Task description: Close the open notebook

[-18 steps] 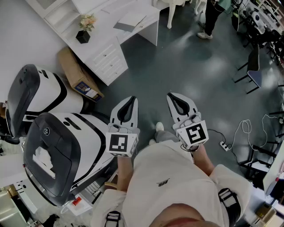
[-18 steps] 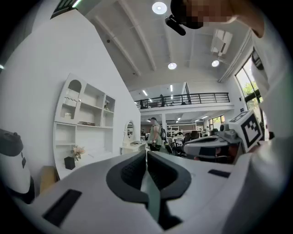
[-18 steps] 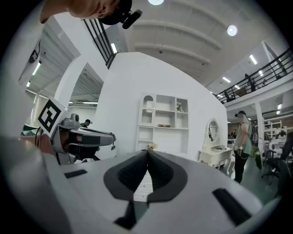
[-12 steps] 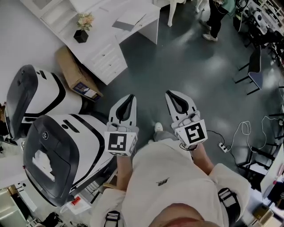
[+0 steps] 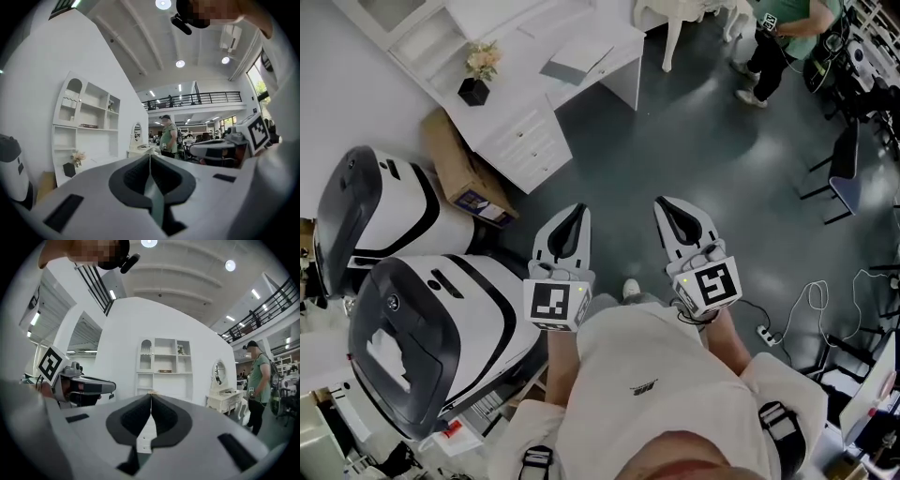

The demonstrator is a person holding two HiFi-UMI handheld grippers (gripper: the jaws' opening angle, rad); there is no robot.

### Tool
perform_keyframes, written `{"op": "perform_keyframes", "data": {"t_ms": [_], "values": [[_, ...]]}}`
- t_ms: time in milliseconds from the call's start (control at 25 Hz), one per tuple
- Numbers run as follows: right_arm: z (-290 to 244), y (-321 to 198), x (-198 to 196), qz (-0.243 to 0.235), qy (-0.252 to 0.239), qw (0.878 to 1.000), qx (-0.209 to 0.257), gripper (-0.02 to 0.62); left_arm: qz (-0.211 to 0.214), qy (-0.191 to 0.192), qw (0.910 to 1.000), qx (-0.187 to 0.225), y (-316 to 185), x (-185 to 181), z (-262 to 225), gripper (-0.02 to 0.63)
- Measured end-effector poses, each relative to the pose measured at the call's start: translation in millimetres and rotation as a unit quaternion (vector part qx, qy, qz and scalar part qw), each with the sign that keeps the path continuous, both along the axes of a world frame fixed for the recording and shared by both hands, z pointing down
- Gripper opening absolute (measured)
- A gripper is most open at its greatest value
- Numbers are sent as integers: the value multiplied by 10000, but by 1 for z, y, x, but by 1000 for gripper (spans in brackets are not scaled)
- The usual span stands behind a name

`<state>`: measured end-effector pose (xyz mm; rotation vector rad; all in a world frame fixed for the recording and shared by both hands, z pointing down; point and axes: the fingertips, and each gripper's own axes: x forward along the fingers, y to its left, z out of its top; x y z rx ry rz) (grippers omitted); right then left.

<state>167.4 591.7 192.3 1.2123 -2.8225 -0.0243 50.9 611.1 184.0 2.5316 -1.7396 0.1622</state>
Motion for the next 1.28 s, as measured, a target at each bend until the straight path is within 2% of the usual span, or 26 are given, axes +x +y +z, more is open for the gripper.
{"op": "perform_keyframes", "data": {"t_ms": [640, 1280], "values": [[10, -81, -16, -73, 72, 9999, -73, -5, -159, 44, 9998, -80, -80, -22, 11, 0], [14, -228, -82, 105, 121, 9997, -191, -5, 35, 102, 9995, -312, -230, -85, 22, 0]]}}
